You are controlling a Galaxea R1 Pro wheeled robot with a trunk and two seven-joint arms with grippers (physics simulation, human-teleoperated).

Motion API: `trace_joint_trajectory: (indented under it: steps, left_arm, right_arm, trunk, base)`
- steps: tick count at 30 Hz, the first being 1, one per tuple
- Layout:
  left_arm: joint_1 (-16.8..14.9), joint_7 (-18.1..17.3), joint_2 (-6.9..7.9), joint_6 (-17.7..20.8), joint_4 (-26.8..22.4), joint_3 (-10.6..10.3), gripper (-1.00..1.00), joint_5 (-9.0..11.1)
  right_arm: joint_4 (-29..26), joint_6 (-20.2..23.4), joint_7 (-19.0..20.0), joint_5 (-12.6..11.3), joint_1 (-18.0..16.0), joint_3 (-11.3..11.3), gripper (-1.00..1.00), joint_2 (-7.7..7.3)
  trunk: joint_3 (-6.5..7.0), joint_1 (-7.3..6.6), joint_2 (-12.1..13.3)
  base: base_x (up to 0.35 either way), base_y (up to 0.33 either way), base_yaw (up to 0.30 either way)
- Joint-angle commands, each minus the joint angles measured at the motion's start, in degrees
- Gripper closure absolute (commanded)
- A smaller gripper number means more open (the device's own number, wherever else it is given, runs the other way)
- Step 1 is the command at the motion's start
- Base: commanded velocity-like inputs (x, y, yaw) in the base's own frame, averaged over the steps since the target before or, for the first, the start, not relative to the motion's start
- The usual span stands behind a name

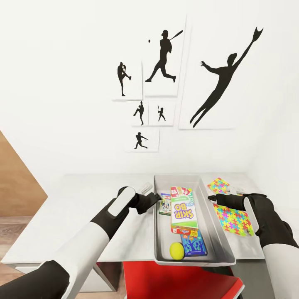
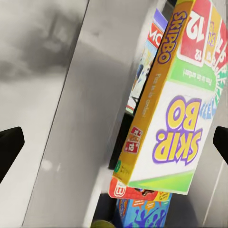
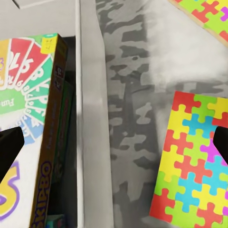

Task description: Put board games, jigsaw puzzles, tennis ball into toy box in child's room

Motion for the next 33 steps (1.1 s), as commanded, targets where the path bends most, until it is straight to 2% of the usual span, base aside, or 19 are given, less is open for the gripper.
trace_joint_trajectory:
  steps: [1, 13, 20, 24, 33]
  left_arm:
    - [-0.1, 0.5, 0.00, 0.0, -0.1, -0.1, -1.00, 0.5]
    - [-0.2, 0.7, 0.00, 0.0, -2.5, -3.0, -1.00, 0.8]
    - [-1.3, 2.6, 0.00, 0.1, -4.3, -6.9, -1.00, 0.9]
    - [-1.6, 3.4, 0.00, 0.1, -4.9, -8.1, -1.00, 0.9]
    - [-1.8, 4.0, 0.00, 0.1, -5.3, -9.2, -1.00, 1.1]
  right_arm:
    - [0.0, 0.3, -0.1, -0.4, 0.0, -0.1, -1.00, -0.01]
    - [0.0, 0.3, -0.1, -0.4, 0.0, -0.1, -1.00, 0.11]
    - [0.0, 0.3, -0.1, -0.4, 0.0, -0.1, -1.00, 0.24]
    - [0.0, 0.3, -0.1, -0.4, 0.0, -0.1, -1.00, 0.26]
    - [-0.1, 0.3, 0.0, -0.5, 0.0, 0.0, -1.00, 0.26]
  trunk:
    - [-0.12, 0.04, -0.1]
    - [-0.12, 0.04, -0.1]
    - [-0.12, 0.04, -0.1]
    - [-0.12, 0.04, -0.1]
    - [-0.12, 0.04, -0.1]
  base:
    - [0.000, 0.000, 0.000]
    - [0.000, 0.000, 0.000]
    - [0.000, 0.000, 0.000]
    - [0.000, 0.000, 0.000]
    - [0.000, 0.000, 0.000]
